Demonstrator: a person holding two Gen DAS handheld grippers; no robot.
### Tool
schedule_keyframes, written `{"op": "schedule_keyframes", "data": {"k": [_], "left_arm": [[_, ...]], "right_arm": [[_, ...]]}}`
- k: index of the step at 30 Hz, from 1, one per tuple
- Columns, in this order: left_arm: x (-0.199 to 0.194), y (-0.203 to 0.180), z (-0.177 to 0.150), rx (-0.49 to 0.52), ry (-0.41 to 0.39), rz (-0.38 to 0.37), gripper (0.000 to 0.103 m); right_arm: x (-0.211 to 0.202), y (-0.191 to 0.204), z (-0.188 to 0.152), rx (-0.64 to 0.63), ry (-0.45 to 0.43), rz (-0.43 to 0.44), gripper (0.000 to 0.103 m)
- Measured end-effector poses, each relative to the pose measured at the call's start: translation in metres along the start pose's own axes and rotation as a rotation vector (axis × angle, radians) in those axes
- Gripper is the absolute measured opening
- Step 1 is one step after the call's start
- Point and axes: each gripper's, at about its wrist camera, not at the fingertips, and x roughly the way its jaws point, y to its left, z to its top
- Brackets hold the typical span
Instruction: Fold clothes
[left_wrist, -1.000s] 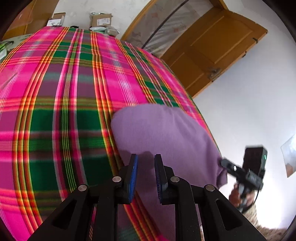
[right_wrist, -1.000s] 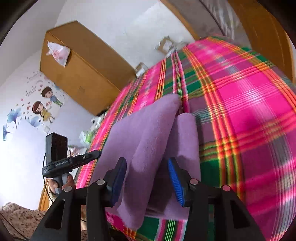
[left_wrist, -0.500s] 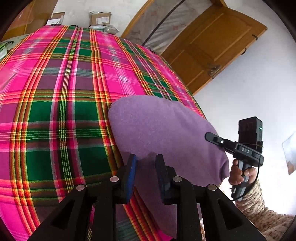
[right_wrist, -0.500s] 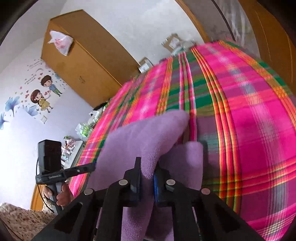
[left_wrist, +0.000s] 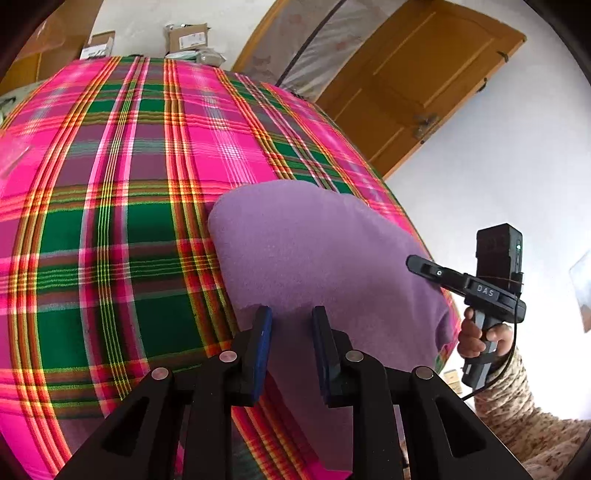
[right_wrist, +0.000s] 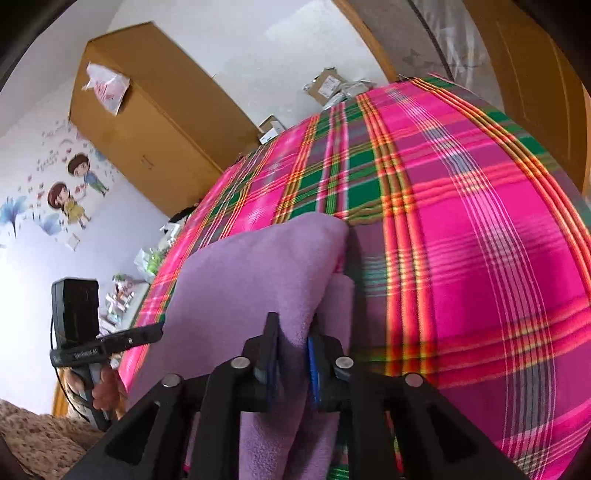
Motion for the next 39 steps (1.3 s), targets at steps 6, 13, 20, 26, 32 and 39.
{"op": "schedule_keyframes", "data": {"k": [6, 13, 20, 26, 32, 39], "left_arm": [[-0.001, 0.001, -0.002, 0.003, 0.000, 0.011, 0.023], [-0.005, -0.001, -0.006, 0.001, -0.009, 0.028, 0.023], [-0.008, -0.005, -0.011, -0.013, -0.014, 0.034, 0.023], [-0.013, -0.010, -0.017, -0.007, -0.015, 0.046, 0.023], [-0.014, -0.011, -0.023, -0.009, -0.014, 0.049, 0.025], [-0.016, -0.012, -0.028, -0.013, -0.012, 0.058, 0.026]], "right_arm": [[-0.017, 0.005, -0.008, -0.047, -0.018, -0.101, 0.027], [-0.057, 0.044, -0.047, -0.184, -0.120, -0.235, 0.030], [-0.056, 0.060, -0.082, -0.152, -0.108, -0.198, 0.039], [-0.047, 0.057, -0.089, -0.117, -0.073, -0.266, 0.039], [-0.064, 0.045, -0.096, -0.091, -0.091, -0.363, 0.039], [-0.077, 0.047, -0.092, -0.093, -0.144, -0.406, 0.037]]}}
